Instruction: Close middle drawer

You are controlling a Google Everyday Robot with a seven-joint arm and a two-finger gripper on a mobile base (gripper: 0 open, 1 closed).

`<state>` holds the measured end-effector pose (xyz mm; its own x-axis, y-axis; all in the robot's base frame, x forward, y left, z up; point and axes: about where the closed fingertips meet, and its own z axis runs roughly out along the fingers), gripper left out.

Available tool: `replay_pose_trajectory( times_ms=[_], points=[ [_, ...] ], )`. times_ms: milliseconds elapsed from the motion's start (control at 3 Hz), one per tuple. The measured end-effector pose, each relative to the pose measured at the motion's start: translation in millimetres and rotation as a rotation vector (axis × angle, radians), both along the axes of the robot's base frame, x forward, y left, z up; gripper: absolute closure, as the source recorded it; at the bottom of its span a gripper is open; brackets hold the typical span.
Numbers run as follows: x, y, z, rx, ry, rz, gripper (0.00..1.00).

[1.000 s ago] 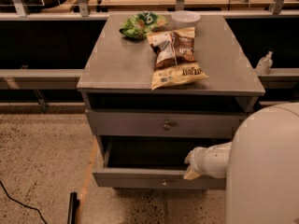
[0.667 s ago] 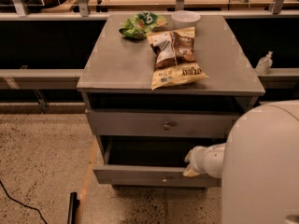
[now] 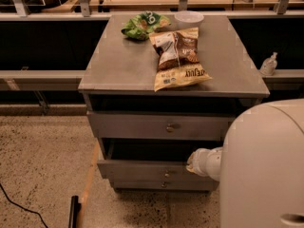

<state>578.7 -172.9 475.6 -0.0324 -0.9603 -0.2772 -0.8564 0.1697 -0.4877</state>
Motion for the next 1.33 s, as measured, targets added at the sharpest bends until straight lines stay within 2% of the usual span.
replay_pose_trajectory(
  times_ms=[333, 667, 1000, 1333],
  points=[
    [-1.5, 2.0, 7.9, 0.013, -0.021, 0.000, 0.82],
    [-15.3, 2.9, 10.3, 0.037, -0.012, -0.013, 0.59],
    [-34.2, 8.0, 9.5, 0.070, 0.011, -0.021, 0.61],
    [-44.0, 5.9, 6.2, 0.081, 0.020, -0.038, 0.85]
  ],
)
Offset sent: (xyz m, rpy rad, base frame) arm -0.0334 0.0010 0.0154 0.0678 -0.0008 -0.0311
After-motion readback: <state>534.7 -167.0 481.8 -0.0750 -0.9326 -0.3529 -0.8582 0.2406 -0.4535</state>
